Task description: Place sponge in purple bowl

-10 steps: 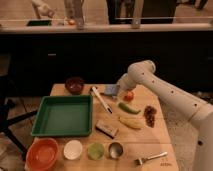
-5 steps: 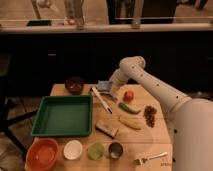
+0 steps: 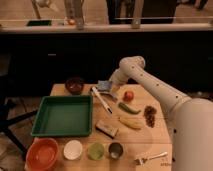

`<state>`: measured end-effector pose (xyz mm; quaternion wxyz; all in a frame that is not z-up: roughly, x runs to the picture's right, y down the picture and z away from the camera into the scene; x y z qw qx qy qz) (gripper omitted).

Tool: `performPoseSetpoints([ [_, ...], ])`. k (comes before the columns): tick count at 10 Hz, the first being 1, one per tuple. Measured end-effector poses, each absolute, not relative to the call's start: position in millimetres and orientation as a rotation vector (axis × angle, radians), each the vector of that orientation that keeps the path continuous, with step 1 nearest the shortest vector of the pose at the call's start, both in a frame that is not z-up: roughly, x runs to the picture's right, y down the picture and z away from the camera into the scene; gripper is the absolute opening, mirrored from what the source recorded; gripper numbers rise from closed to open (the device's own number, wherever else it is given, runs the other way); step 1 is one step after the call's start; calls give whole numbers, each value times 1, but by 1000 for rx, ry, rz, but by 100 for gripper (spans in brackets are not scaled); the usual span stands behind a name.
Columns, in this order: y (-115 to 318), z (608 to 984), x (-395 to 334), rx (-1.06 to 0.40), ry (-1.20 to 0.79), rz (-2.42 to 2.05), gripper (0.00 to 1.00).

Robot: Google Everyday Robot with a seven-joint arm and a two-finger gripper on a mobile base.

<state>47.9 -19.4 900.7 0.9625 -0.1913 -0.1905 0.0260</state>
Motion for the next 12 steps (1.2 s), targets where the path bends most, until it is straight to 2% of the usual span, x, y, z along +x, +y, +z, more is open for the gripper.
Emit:
performPoseSetpoints([
  [4, -26, 904, 44, -375, -399, 50, 0],
  [9, -58, 931, -2, -366, -432, 33, 0],
  [12, -59, 939, -27, -370, -421, 60, 0],
])
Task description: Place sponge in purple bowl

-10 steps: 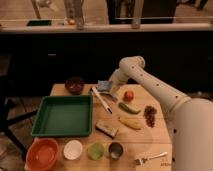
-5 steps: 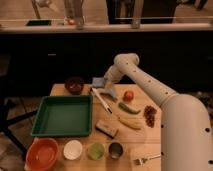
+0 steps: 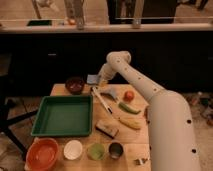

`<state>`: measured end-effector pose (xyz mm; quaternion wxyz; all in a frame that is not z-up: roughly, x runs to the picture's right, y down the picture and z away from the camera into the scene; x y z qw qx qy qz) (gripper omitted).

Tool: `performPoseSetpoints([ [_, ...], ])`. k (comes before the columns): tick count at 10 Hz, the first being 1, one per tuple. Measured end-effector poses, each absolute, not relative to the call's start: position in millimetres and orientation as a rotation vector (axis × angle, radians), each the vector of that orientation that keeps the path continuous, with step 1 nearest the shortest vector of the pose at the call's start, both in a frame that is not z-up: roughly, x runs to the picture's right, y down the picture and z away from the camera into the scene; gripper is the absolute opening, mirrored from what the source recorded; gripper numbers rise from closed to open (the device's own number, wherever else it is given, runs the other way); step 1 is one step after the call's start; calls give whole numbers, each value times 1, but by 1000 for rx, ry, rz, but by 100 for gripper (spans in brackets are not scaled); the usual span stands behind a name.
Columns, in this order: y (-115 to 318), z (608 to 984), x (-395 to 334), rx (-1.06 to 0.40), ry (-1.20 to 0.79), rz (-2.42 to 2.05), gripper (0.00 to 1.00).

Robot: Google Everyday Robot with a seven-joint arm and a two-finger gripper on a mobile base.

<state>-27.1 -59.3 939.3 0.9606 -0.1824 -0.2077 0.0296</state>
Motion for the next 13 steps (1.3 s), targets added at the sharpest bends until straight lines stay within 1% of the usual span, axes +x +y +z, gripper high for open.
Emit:
performPoseSetpoints([
  [6, -59, 951, -84, -393, -470, -3, 0],
  [13, -60, 964, -113, -422, -503, -66, 0],
])
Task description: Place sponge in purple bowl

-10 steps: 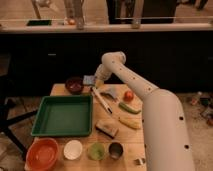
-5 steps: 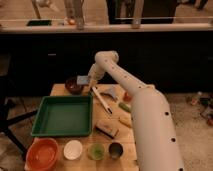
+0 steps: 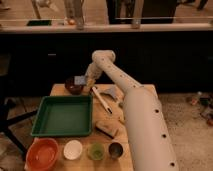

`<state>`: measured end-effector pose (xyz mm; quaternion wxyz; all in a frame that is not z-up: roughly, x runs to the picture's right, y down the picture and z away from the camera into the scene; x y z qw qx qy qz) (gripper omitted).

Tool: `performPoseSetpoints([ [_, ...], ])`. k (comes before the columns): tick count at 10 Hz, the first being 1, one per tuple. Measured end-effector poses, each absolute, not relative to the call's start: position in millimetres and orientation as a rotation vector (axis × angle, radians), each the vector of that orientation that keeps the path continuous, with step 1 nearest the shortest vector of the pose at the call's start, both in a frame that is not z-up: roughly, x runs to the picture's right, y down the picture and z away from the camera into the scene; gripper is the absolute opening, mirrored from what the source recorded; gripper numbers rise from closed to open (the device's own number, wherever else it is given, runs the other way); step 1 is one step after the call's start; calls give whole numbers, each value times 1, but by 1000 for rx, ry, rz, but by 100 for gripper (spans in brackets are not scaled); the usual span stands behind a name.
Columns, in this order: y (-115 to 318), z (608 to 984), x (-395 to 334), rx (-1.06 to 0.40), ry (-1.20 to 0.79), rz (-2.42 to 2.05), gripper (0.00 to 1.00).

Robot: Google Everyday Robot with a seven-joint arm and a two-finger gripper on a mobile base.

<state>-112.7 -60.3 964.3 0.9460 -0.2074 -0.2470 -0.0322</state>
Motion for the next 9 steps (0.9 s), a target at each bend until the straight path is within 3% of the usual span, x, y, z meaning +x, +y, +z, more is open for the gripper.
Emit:
performPoseSetpoints([
  [6, -59, 978, -134, -450, -521, -104, 4],
  [9, -60, 979, -130, -449, -518, -101, 32],
])
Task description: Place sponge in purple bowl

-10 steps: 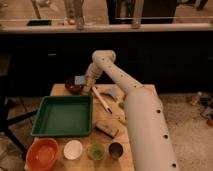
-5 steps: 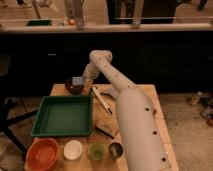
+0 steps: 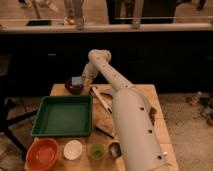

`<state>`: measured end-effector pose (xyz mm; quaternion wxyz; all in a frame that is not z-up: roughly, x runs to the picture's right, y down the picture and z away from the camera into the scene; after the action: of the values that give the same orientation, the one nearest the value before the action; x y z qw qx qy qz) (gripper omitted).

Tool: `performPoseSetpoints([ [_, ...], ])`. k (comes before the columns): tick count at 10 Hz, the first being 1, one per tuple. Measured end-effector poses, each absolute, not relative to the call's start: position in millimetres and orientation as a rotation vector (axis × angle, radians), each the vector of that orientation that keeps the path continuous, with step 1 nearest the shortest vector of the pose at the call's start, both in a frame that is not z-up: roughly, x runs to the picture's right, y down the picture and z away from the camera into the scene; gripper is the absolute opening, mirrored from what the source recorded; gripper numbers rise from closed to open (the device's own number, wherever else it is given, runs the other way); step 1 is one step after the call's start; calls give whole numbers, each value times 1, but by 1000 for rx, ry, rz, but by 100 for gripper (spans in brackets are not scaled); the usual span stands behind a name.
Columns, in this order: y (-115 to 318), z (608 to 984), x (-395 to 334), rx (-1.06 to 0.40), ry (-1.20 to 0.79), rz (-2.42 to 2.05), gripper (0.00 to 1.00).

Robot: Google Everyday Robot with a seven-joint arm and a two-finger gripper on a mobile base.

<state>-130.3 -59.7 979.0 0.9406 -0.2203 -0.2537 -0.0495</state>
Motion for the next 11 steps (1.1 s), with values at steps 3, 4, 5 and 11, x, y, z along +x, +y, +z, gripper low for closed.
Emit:
performPoseSetpoints([
  [3, -59, 979, -131, -450, -517, -103, 61],
  [4, -60, 979, -130, -450, -516, -102, 73],
  [5, -60, 979, -129, -449, -516, -101, 79],
  [11, -60, 980, -129, -449, -515, -100, 80],
])
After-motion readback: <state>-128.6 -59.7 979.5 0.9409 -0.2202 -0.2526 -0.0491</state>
